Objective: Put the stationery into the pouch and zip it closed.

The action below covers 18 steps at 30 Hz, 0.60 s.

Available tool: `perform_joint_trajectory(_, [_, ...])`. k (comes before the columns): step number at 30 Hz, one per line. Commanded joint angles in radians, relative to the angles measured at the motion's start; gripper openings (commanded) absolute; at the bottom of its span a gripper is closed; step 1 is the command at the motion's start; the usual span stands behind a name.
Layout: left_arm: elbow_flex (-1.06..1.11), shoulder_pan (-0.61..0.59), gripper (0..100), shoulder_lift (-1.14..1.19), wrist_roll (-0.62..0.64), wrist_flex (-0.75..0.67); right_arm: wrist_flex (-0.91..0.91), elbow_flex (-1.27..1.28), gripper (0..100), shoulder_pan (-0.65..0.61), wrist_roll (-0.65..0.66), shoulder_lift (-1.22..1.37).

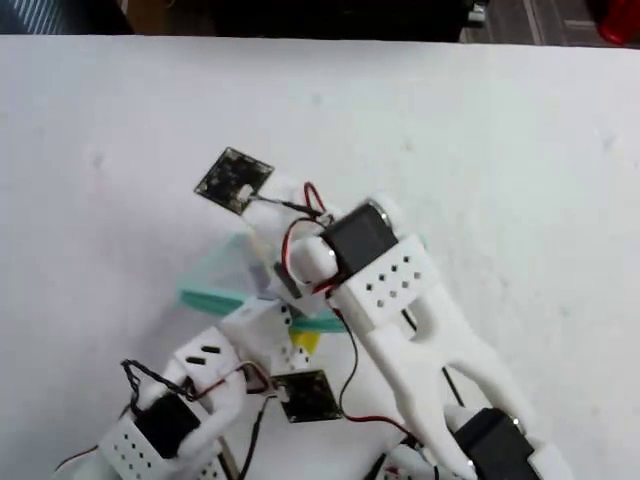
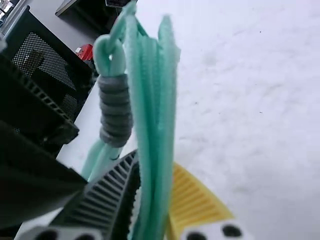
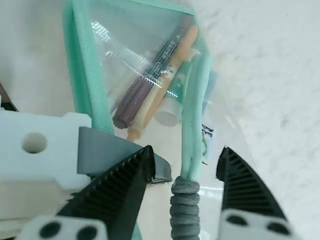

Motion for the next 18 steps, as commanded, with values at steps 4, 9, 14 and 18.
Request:
perform_joint_trajectory(4, [-0.012, 0.001, 2, -0.012, 0.000, -0.014, 0.028, -0.029, 18.4, 0.001, 0.005, 0.305])
perform_joint_trajectory(9, [-0.015, 0.001, 2, -0.012, 0.005, -0.014, 0.028, -0.118, 3.0, 0.067, 0.003, 0.329])
perform_joint_trajectory(14, [-0.015, 0.001, 2, -0.012, 0.005, -0.014, 0.028, -0.190, 1.9, 0.157, 0.003, 0.259])
perform_joint_trajectory(18, [-0.015, 0.001, 2, -0.012, 0.005, -0.014, 0.028, -0.262, 1.8, 0.197, 0.003, 0.120])
